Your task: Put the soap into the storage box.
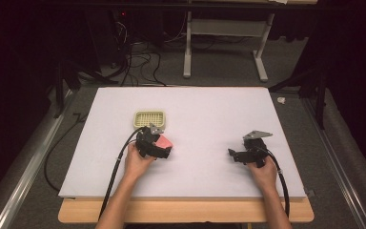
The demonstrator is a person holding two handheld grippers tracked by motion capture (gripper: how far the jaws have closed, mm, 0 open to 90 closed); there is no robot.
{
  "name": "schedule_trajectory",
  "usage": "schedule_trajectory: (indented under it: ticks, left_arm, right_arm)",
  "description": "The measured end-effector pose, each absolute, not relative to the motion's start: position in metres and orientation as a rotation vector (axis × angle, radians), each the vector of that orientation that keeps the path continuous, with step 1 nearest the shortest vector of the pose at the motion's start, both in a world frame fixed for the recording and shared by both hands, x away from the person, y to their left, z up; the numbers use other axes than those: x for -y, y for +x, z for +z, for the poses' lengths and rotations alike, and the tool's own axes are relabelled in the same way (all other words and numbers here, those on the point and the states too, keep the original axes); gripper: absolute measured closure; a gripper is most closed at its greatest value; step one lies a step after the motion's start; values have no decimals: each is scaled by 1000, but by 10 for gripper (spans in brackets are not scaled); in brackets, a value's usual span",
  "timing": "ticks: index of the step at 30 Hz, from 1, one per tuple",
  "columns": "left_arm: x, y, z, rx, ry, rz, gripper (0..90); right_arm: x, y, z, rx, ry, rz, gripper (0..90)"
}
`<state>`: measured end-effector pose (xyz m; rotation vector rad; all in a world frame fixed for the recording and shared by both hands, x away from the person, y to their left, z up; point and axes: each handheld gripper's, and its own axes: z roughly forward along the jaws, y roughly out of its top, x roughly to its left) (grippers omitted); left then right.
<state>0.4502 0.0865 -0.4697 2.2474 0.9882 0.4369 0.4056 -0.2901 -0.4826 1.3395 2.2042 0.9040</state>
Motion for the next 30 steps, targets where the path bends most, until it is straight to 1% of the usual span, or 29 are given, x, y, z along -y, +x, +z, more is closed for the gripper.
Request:
schedule_trajectory:
  ticks: [6,10,30]
  left_arm:
    - [-86,451,-476,-993,2261,435,116]
    - [-89,451,-478,-1000,2247,410,122]
    - [-90,451,-479,-1003,2244,388,135]
  right_arm:
    - [290,406,-483,-2204,1340,904,196]
    - [290,406,-483,-2204,1340,904,196]
    - [290,406,-483,-2204,1340,904,196]
